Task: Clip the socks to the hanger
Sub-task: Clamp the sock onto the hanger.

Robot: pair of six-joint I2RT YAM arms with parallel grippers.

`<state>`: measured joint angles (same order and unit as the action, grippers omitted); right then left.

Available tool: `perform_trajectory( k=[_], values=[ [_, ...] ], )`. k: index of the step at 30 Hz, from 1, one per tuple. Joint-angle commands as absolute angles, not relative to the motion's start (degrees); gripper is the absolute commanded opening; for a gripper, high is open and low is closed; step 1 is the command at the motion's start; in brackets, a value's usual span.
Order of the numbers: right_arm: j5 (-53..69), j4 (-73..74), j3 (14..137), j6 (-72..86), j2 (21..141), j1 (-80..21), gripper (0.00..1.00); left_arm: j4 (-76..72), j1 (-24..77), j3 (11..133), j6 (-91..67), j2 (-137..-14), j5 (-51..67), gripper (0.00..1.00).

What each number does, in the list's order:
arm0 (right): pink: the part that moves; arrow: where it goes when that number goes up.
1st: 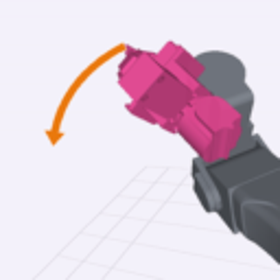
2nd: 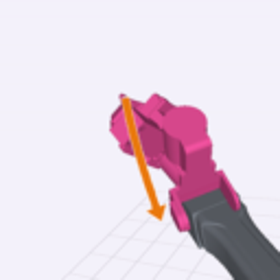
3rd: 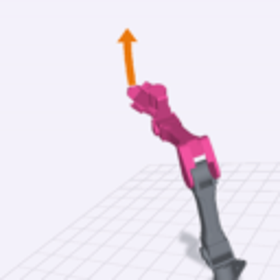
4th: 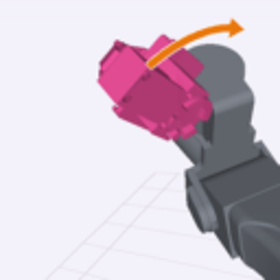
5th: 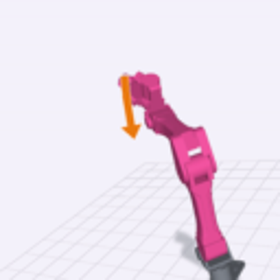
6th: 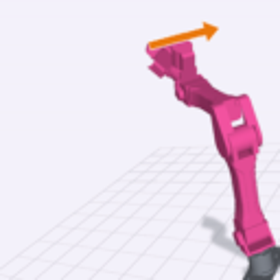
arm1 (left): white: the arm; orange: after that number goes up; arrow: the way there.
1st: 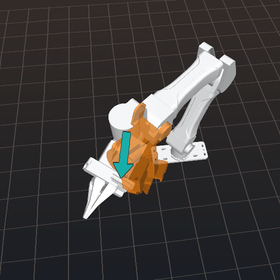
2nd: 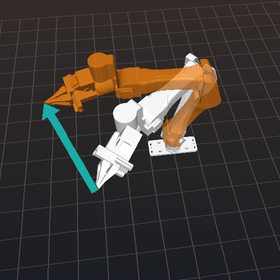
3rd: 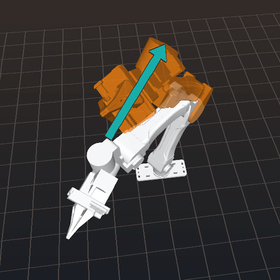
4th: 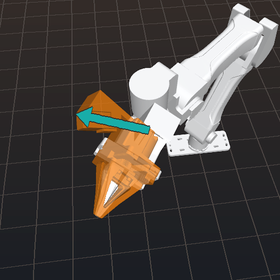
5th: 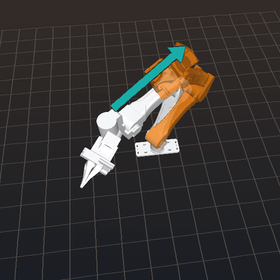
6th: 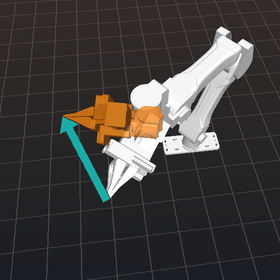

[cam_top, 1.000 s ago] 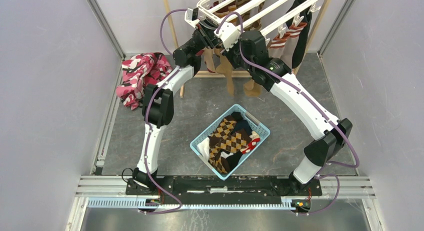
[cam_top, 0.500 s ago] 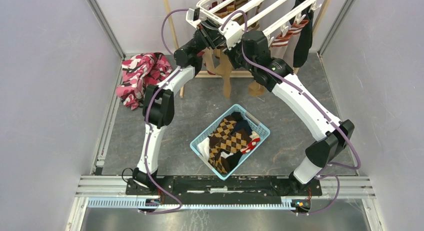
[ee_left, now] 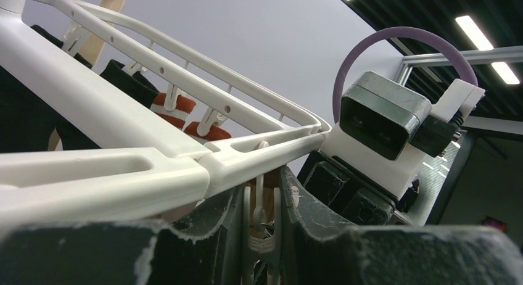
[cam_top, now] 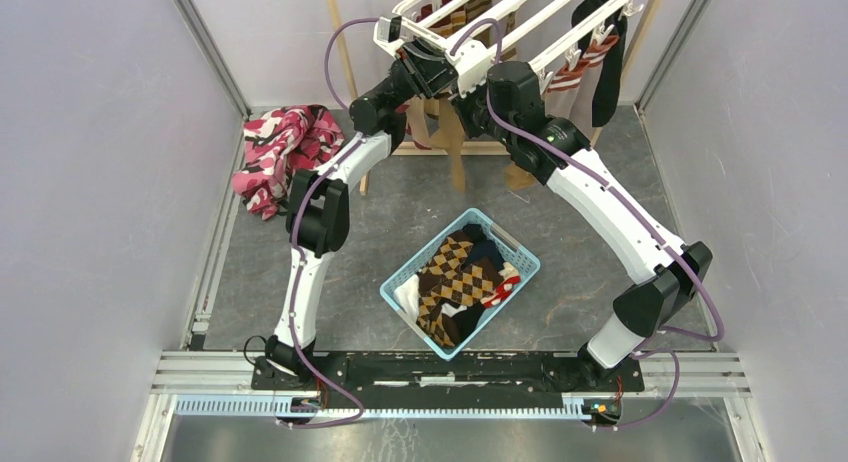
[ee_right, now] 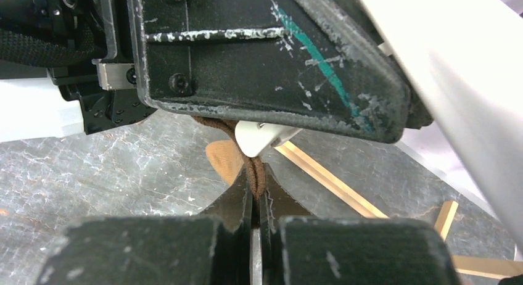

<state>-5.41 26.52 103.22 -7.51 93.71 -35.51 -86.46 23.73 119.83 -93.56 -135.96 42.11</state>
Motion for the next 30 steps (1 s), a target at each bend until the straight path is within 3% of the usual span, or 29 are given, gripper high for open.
perform_trajectory(
  k=[1,30],
  values=[
    [-12.0,19.4,103.5,-2.0,90.7,-33.1,0.0,-99.5,23.2,120.5,-89.7,-133.6,45.0,0.14],
    [-10.9,14.8,101.3,4.5,87.8,-32.9,0.0,-99.6,23.2,121.9,-89.3,-134.9,45.4,0.14]
  ],
)
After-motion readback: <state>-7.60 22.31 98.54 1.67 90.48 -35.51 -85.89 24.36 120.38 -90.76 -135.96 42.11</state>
